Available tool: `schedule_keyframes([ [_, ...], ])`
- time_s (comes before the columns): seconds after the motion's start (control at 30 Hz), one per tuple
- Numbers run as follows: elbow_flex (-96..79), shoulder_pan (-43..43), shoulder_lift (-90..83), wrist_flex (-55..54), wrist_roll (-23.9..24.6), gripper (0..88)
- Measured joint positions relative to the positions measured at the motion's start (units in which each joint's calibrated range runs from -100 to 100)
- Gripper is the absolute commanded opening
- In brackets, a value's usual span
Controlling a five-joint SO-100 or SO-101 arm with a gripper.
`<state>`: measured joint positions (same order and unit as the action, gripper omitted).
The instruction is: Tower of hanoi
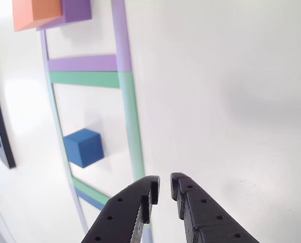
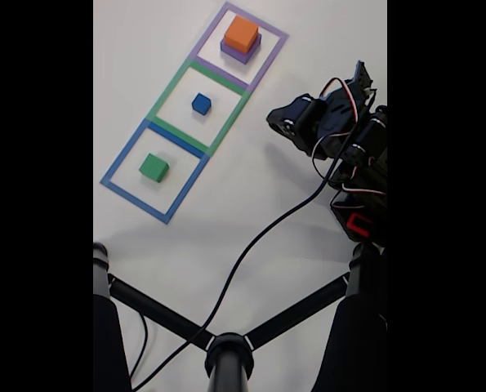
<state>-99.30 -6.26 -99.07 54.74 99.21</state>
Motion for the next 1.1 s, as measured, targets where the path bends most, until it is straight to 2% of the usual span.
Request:
schedule_keyframes([
  [0.3, 3.5, -2.2, 8.5, -7.3, 0.0, 0.0],
  [0.4, 7.3, -2.9, 13.8, -7.5, -5.9, 0.0],
  [0.6, 20.8, -5.1, 25.2, -7.5, -21.7, 0.0],
  [0.83, 39.1, -6.7, 34.9, -1.3, -47.9, 0.0],
  [0.87, 41.6, -7.4, 36.0, -0.5, -53.2, 0.0],
  [1.0, 52.0, -9.2, 42.6, 2.0, -79.6, 0.0],
  [1.1, 59.3, -11.1, 47.0, 3.6, -101.3, 0.0],
])
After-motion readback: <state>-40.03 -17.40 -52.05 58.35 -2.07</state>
